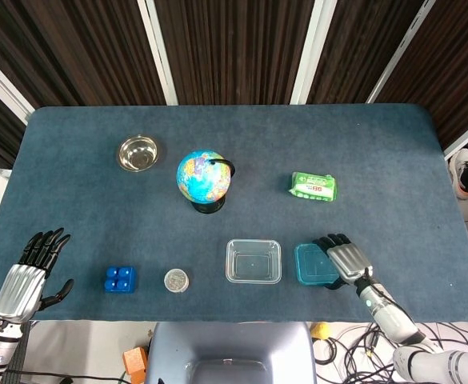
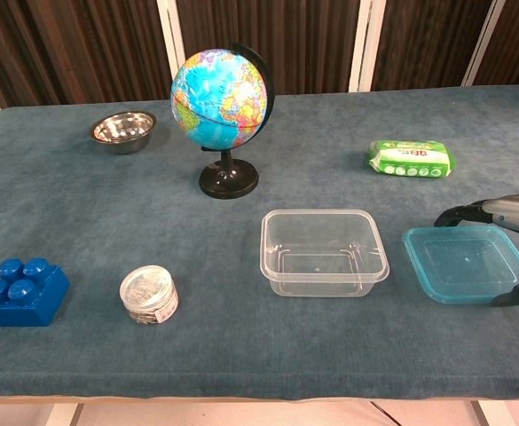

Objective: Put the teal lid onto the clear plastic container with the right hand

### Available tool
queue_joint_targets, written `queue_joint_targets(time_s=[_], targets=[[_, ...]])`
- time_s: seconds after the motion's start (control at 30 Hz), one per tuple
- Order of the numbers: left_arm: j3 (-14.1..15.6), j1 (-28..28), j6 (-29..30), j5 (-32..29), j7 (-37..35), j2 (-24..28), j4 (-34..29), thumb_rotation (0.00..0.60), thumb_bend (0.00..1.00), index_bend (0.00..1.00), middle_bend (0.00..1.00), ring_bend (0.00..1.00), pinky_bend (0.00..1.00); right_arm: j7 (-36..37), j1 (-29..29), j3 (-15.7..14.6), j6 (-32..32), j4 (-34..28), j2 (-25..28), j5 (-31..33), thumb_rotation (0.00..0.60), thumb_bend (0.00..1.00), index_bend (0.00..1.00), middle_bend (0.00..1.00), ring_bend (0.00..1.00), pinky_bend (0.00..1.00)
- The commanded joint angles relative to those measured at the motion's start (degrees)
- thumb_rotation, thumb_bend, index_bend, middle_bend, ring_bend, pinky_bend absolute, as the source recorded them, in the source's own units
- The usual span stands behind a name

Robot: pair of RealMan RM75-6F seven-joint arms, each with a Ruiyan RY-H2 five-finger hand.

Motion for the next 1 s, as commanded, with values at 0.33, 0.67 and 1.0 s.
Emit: queue_joint_targets(time_s=[0.33, 0.67, 1.0], targets=[[-0.04, 0.08, 0.24, -0.01, -0.31, 0.14, 0.02, 0.6, 0.31, 0.0, 0.0, 0.0, 0.0, 2.68, -1.33, 1.34, 3.22, -1.51, 1.32, -4.19, 0.6, 0.1, 0.77, 0.3, 0.13, 0.13], [-0.16, 0.13, 0.37, -0.1, -0.13, 0.07, -0.03, 0.6, 0.31, 0.0, 0.0, 0.0, 0.0, 7.01, -1.75, 3.46, 4.82, -12.6, 8.36, -6.42, 0.6, 0.1, 0.75, 0.3, 0.13, 0.13], [-0.08, 0.08, 0.27, 0.04, 0.21, 0.06, -0.15, 0.6, 0.31, 0.0, 0.0, 0.0, 0.0, 0.57, 0.88, 7.99, 5.97, -22.8, 5.72, 3.72, 0.6, 0.1, 0.73, 0.3, 0.13, 0.13]])
